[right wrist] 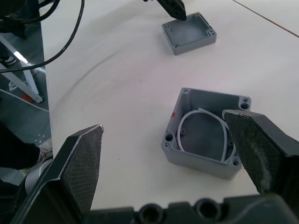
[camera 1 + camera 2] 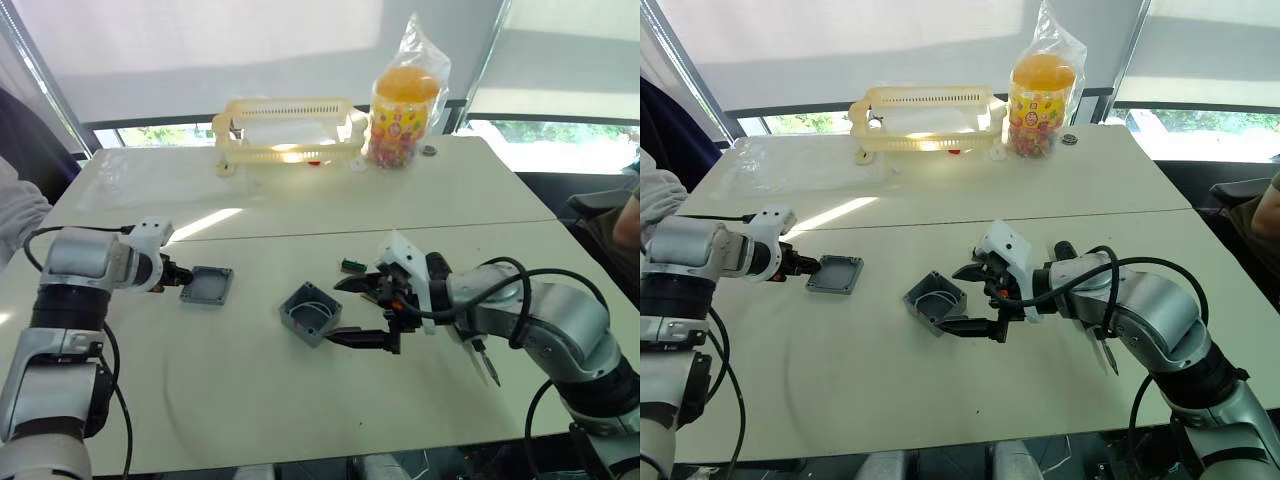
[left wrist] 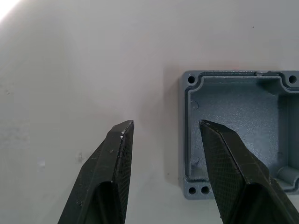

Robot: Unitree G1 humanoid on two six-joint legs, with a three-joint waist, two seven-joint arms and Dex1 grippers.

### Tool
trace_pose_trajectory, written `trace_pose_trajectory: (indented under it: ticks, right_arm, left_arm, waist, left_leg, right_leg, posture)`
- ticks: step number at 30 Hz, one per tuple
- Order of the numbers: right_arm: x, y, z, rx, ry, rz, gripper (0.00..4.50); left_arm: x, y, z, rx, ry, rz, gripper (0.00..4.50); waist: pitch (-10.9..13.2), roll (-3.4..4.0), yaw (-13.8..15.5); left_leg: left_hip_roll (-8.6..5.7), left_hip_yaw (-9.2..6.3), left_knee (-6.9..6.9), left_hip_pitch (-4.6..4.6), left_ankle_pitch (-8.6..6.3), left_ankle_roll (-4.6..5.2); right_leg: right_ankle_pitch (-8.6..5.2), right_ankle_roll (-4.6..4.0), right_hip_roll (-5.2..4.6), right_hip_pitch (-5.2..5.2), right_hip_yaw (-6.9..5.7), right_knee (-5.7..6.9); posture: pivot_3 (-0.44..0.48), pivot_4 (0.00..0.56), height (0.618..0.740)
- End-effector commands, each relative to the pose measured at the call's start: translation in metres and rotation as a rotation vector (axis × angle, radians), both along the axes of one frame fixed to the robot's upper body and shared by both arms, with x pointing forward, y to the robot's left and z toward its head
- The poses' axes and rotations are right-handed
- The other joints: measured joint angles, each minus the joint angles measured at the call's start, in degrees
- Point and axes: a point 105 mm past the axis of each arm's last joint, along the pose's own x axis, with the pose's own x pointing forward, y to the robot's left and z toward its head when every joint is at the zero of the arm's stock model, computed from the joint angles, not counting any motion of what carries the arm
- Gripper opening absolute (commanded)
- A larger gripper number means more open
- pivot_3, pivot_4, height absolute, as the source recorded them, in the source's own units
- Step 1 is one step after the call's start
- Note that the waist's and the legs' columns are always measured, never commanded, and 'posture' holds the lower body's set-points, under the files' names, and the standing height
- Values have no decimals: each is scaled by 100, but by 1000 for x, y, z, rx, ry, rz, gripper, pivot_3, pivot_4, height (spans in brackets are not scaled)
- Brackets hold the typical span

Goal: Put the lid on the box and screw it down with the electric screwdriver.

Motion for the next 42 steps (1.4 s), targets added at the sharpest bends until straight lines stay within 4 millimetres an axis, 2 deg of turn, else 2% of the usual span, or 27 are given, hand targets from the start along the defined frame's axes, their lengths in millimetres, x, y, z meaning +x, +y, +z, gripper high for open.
trace_pose_trajectory:
  ticks: [1,10,13,16,23,25,26,29,31,32,33,36,38,42]
  right_arm:
    - [-1,0,11,25,-54,-4,4500]
    - [0,-4,7,30,-54,-45,4500]
    - [2,-5,7,31,-59,-61,4500]
    - [3,-6,8,32,-63,-70,4500]
    - [5,-11,9,26,-60,-85,4500]
    - [7,-13,10,35,-59,-96,4500]
    - [10,-14,14,59,-55,-109,4500]
    - [20,-15,31,165,-42,-155,4500]
    - [33,-10,53,297,-25,-195,4500]
    - [38,-4,63,358,-16,-203,4500]
    - [41,1,69,399,-8,-206,4500]
    - [51,13,81,470,1,-231,4500]
    - [65,20,90,529,3,-284,4500]
    - [86,23,101,603,19,-364,4500]
  left_arm:
    - [5,-1,3,16,-20,-8,2260]
    - [4,-2,-16,43,32,-12,2260]
    - [4,-3,-19,48,42,-17,1374]
    - [3,-4,-20,43,45,-17,10]
    - [1,2,-15,26,4,8,10]
    - [6,-2,-2,14,-78,-24,10]
    - [12,-9,13,4,-170,-71,10]
    - [22,-33,67,-41,-460,-205,10]
    - [20,-58,118,-171,-713,-275,10]
    - [16,-66,137,-222,-809,-297,10]
    - [14,-72,147,-260,-870,-308,10]
    - [13,-84,158,-304,-953,-310,10]
    - [13,-95,166,-332,-1006,-324,10]
    - [10,-117,173,-365,-1044,-384,10]
  waist:
    - [0,0,-9]
    - [-4,5,4]
    - [-5,6,2]
    - [-6,9,1]
    - [-7,9,-4]
    - [-6,9,-13]
    - [-6,9,-9]
    - [1,-3,10]
    - [2,-5,34]
    - [3,-7,40]
    - [3,-6,39]
    - [-3,3,16]
    - [-5,6,-6]
    - [-3,8,-16]
  left_leg:
    - [0,0,0,1,0,0]
    - [0,0,1,5,0,0]
    - [0,0,1,6,0,0]
    - [0,1,1,7,0,0]
    - [0,1,1,7,0,0]
    - [0,1,0,7,0,0]
    - [1,0,0,8,0,0]
    - [2,-1,1,5,1,-1]
    - [2,-2,2,-2,7,-12]
    - [1,-1,3,-2,8,-14]
    - [1,-1,5,-6,10,-17]
    - [0,0,-1,-3,10,-17]
    - [0,4,-9,5,9,-17]
    - [1,2,-9,4,10,-17]
  right_leg:
    - [0,0,1,0,0,0]
    - [0,0,0,3,0,3]
    - [0,-1,0,5,1,3]
    - [0,-1,0,5,1,3]
    - [0,0,0,5,1,3]
    - [0,-1,0,5,1,3]
    - [0,-1,1,5,1,3]
    - [1,-1,1,4,0,3]
    - [3,-4,-4,3,-1,2]
    - [4,-4,-6,3,-1,1]
    - [6,-5,-7,3,-2,0]
    - [6,-4,-8,3,-1,-2]
    - [6,-4,-8,3,2,0]
    - [8,-7,-2,-2,2,5]
  posture:
    - [0,150,740]
    - [0,150,740]
    - [0,150,740]
    - [0,150,740]
    - [0,150,740]
    - [0,150,740]
    - [0,150,740]
    - [0,150,740]
    - [0,150,740]
    - [0,150,740]
    - [0,150,740]
    - [0,150,740]
    - [0,150,740]
    - [0,150,740]
